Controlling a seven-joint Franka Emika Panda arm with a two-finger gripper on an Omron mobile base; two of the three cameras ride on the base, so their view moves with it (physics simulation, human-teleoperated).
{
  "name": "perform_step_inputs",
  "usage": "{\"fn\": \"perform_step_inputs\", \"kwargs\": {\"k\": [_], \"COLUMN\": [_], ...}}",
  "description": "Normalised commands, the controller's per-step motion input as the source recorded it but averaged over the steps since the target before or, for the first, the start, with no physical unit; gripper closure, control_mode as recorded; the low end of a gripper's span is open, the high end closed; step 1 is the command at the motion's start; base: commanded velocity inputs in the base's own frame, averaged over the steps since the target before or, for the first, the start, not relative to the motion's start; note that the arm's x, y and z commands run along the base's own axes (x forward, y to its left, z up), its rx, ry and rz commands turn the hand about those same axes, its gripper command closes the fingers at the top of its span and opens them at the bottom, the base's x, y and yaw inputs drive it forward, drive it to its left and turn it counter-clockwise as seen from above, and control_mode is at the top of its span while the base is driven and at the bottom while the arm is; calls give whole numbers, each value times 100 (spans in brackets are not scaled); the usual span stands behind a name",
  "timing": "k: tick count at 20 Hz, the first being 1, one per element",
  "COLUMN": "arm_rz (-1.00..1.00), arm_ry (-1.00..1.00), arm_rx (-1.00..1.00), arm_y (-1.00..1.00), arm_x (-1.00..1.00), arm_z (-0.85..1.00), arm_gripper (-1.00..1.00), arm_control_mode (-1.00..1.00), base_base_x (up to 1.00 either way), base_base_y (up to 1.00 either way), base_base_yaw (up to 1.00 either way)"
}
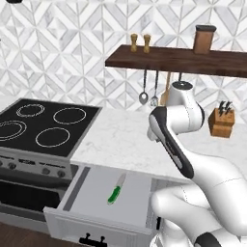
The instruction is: Pick up the knife from the drawer and place it on the cutting board. Then place the meat from the plate to the cutting board.
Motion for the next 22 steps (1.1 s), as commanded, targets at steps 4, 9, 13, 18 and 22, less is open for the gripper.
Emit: {"fn": "perform_step_inputs", "kwargs": {"k": [4,9,13,18,22], "arm_rz": [0,0,0,0,0], "arm_ry": [0,0,0,0,0], "arm_rx": [0,0,0,0,0], "arm_y": [0,0,0,0,0], "arm_x": [0,0,0,0,0], "arm_z": [0,0,0,0,0], "arm_gripper": [-100,-100,-100,-100,-100], "arm_control_mode": [100,100,100,100,100], "base_base_x": [-10,-16,-10,9,3], "base_base_y": [-31,-49,-43,-9,-21], "base_base_yaw": [42,27,25,35,35]}}
